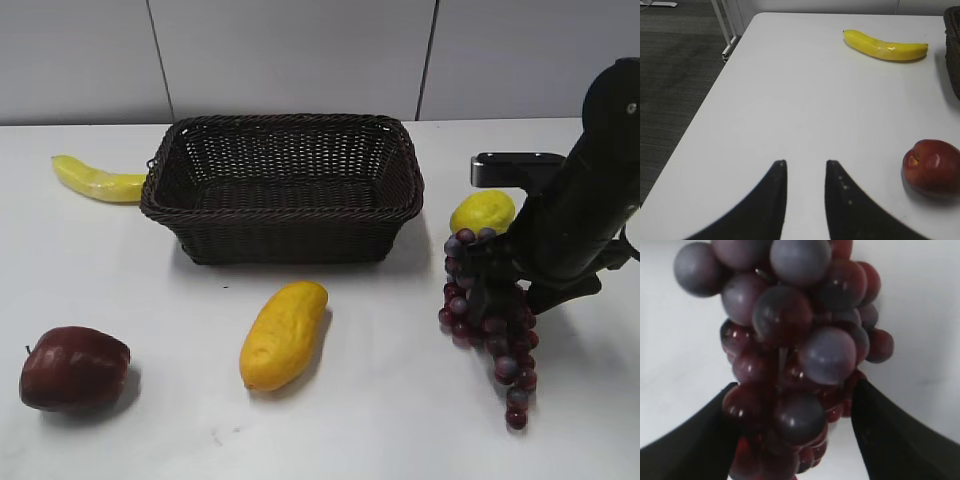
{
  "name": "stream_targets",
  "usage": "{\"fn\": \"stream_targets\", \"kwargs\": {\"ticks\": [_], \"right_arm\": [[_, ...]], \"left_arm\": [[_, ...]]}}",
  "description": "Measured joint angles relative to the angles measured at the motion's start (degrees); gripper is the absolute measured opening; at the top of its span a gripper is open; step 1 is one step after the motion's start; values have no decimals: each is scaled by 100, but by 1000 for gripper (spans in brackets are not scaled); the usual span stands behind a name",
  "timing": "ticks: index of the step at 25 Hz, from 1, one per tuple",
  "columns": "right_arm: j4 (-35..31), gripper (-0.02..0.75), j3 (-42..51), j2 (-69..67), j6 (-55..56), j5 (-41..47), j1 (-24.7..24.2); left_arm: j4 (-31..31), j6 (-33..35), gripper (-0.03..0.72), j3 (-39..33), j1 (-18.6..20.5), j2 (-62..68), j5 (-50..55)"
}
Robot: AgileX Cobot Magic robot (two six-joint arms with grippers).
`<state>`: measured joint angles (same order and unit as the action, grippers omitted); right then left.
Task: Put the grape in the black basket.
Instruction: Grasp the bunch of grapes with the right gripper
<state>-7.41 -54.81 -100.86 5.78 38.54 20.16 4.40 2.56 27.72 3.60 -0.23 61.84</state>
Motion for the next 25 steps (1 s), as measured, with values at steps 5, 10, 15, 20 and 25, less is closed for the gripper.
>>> {"fn": "stream_targets", "kwargs": {"ticks": [5,10,15,20,25], "right_arm": [[17,375,0,-86,-252,-17,0],[59,198,-23,-79,-281,126,0],[123,153,-177,238,-296,712,0],[165,153,-691,936,-364,1255,0],[165,153,-1890,1334,-393,1809,0]], "left_arm": [[0,0,238,0,0,0,0],[0,0,238,0,0,0,0],[0,0,238,0,0,0,0],[0,0,237,0,0,0,0],[0,0,237,0,0,0,0]]}}
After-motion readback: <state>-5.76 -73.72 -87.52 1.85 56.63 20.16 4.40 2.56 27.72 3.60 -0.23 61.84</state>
